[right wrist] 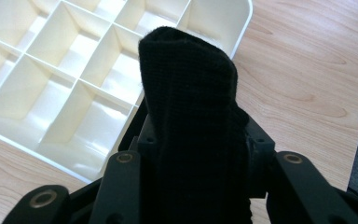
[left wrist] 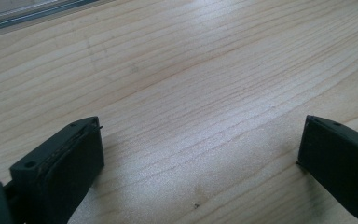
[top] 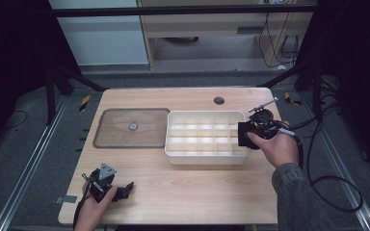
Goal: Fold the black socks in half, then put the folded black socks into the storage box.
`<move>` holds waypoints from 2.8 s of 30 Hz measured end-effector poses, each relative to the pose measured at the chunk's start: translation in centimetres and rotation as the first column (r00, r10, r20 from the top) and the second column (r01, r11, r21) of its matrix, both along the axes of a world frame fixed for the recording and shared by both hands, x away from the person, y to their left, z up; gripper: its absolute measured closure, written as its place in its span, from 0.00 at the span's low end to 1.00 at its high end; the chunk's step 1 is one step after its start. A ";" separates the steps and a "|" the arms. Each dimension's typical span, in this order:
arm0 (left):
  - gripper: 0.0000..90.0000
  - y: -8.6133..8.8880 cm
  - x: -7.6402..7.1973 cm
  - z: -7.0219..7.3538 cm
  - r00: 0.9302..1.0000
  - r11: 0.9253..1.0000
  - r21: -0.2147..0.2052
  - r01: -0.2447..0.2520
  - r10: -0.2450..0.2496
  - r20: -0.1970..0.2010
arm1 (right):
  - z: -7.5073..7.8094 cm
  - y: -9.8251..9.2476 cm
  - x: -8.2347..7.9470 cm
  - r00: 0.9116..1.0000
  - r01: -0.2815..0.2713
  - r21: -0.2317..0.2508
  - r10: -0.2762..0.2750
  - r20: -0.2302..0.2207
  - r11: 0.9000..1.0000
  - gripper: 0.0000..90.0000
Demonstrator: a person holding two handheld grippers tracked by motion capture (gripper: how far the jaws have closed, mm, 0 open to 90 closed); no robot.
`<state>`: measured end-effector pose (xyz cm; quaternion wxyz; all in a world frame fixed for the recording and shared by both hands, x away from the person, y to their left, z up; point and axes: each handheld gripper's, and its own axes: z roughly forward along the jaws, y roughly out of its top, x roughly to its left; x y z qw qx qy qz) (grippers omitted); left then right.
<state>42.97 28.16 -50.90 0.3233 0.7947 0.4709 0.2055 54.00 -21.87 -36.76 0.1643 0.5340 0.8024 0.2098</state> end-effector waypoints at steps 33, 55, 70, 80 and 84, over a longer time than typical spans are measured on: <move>0.00 -0.1 0.0 0.0 1.000 1.000 0.002 0.006 -0.006 0.003 | -2.1 1.1 0.4 0.999 -0.030 -0.029 0.029 -0.041 0.999 0.67; 0.00 -0.3 0.0 0.0 1.000 1.000 0.002 0.008 -0.008 -0.001 | -2.7 1.5 0.5 0.998 -0.038 -0.028 0.037 -0.043 0.999 0.67; 0.00 -0.3 0.0 0.0 1.000 1.000 0.001 0.010 -0.010 -0.001 | -2.9 1.6 0.7 0.998 -0.038 -0.036 0.036 -0.050 0.999 0.66; 0.00 -0.4 0.0 0.0 1.000 1.000 -0.003 0.007 -0.007 0.000 | -3.1 1.8 0.7 0.998 -0.049 -0.052 0.046 -0.051 0.997 0.67; 0.00 -0.4 0.0 0.0 1.000 1.000 -0.003 0.007 -0.007 0.001 | -3.3 2.1 0.7 0.997 -0.059 -0.067 0.056 -0.053 0.996 0.67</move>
